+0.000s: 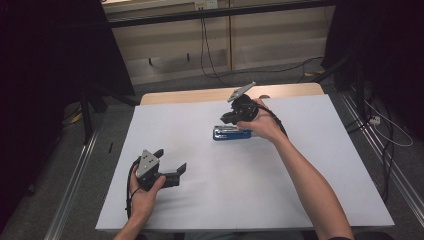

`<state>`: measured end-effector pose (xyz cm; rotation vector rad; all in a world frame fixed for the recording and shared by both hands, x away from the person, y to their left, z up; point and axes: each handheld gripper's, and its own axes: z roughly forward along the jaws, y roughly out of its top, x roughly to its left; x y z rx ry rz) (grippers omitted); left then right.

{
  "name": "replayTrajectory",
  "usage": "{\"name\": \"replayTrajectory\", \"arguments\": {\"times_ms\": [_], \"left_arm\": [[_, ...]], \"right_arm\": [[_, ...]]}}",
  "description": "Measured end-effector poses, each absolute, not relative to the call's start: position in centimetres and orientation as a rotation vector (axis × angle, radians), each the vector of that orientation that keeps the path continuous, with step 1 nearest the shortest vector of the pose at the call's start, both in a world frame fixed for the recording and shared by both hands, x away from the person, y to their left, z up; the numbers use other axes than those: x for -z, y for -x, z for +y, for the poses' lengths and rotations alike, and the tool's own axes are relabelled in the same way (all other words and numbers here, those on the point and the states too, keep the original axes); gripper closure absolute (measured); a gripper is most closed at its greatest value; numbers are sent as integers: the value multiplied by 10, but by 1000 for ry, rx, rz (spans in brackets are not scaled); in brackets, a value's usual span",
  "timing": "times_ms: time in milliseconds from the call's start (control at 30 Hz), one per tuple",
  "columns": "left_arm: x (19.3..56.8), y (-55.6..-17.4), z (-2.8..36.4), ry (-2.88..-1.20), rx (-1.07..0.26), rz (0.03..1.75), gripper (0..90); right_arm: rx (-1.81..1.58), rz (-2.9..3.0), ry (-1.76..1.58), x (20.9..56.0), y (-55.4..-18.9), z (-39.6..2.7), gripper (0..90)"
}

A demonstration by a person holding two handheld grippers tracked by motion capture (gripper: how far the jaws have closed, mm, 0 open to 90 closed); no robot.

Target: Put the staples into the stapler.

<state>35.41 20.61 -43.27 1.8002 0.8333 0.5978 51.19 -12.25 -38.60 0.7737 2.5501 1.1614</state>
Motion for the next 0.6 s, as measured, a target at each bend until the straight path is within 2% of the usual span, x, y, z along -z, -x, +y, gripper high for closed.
{"name": "replayTrajectory", "arguments": {"times_ms": [600], "left_arm": [[433,-354,205,-1807,-588,827,41]], "right_arm": [[-1088,2622,-731,392,-524,-116,793]]}}
